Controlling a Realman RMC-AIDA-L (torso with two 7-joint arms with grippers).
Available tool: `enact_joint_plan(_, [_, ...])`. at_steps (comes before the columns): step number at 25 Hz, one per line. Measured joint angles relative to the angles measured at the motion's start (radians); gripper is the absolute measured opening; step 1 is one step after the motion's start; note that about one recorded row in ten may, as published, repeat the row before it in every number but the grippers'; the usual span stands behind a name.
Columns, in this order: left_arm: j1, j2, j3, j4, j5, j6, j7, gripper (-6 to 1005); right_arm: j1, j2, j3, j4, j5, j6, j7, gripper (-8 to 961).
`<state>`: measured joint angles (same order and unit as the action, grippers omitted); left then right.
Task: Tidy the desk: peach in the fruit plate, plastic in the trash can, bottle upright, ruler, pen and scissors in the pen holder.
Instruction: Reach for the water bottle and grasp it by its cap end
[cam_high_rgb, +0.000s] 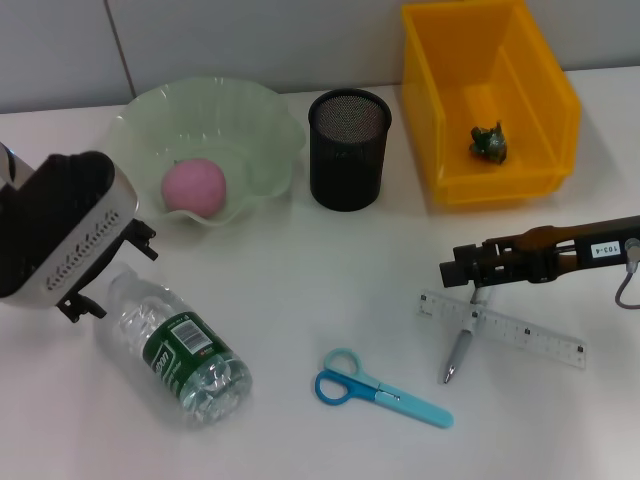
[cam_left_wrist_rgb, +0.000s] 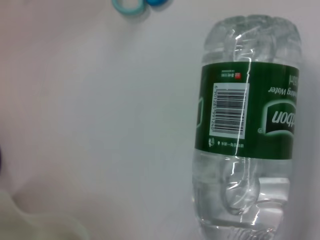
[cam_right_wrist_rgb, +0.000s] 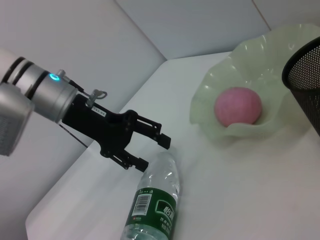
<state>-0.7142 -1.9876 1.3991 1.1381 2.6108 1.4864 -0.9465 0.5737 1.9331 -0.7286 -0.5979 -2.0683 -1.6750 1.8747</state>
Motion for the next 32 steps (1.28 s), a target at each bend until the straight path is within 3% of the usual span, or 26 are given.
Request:
enact_joint_plan(6, [-0.011,-0.003,0.031,-0.056,0.012,-0.059,0.021,762,-0.004,0.010,0.000,0.006,0.000,0.005,-0.015,744])
enact_joint_plan(32, [-0.034,-0.018,0.043,-0.108,0.059,-0.111,0.022,717,0.006,0.012,0.008,0.014,0.001,0.004,-0.045,744])
